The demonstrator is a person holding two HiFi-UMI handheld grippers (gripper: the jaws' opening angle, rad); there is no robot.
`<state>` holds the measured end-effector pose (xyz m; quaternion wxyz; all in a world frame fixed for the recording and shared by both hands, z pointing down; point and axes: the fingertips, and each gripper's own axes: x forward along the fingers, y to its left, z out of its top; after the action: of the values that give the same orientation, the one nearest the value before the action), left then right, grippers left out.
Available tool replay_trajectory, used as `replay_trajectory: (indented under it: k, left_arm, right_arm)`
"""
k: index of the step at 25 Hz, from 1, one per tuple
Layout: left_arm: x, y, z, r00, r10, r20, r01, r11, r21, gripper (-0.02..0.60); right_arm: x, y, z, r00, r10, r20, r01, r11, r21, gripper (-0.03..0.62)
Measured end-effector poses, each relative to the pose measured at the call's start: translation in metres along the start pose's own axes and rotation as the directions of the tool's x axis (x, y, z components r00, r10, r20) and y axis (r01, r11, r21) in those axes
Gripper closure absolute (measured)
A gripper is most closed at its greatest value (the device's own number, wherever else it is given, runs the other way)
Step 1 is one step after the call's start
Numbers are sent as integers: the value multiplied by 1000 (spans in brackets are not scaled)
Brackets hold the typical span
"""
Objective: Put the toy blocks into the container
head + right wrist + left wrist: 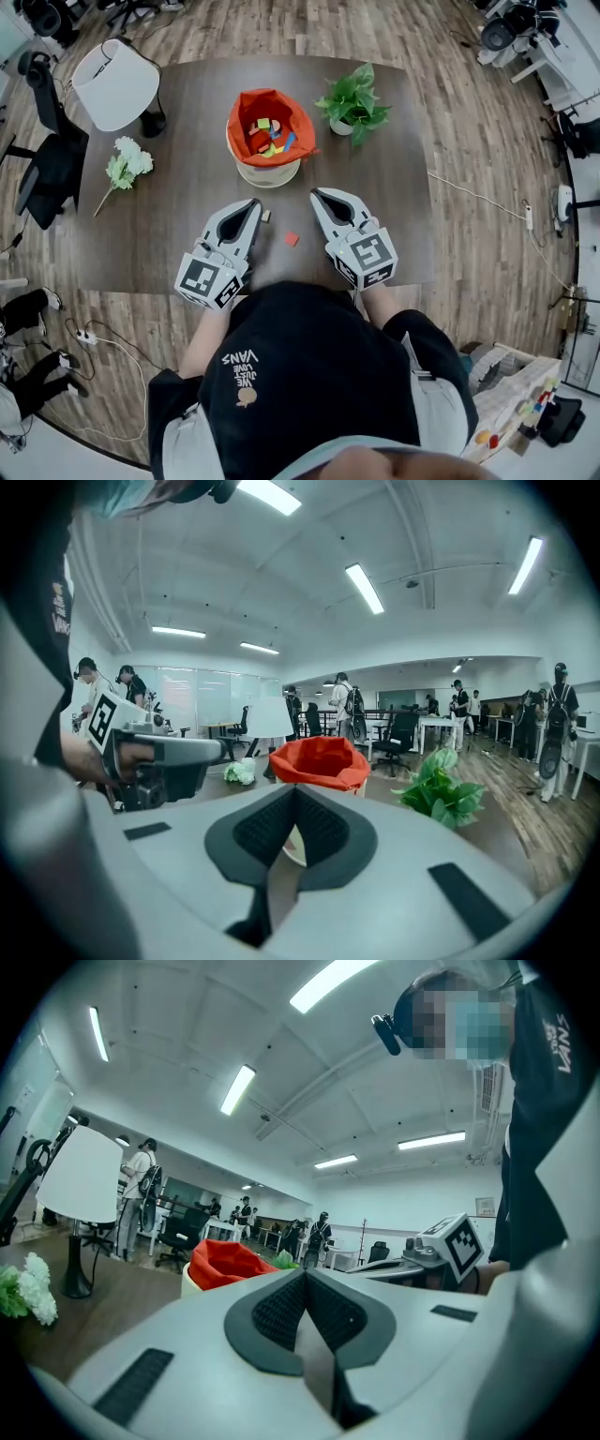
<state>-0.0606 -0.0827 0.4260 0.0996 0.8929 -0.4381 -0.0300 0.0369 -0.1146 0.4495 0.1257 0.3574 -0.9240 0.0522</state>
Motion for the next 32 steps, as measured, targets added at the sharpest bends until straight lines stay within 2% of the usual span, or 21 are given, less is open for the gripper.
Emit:
replay_trajectory:
  k: [4,11,24,32]
  left_arm:
    - [2,-3,0,999,-5,-32,6,999,39,571]
    - [2,-4,5,1000,-12,1,12,999,49,571]
    - [-4,-3,10,1000,2,30,-3,1000,31,571]
    - [-19,3,14,998,48,48,-49,999,24,571]
  right_arm:
    - [1,-1,4,1000,-2,5,2,1000,-6,577]
    - [3,0,6,1000,0,7,0,1000,-13,577]
    - [7,7,8,1000,24,8,-24,999,-34,577]
    - [21,25,11,996,86,9,-86,995,-47,577]
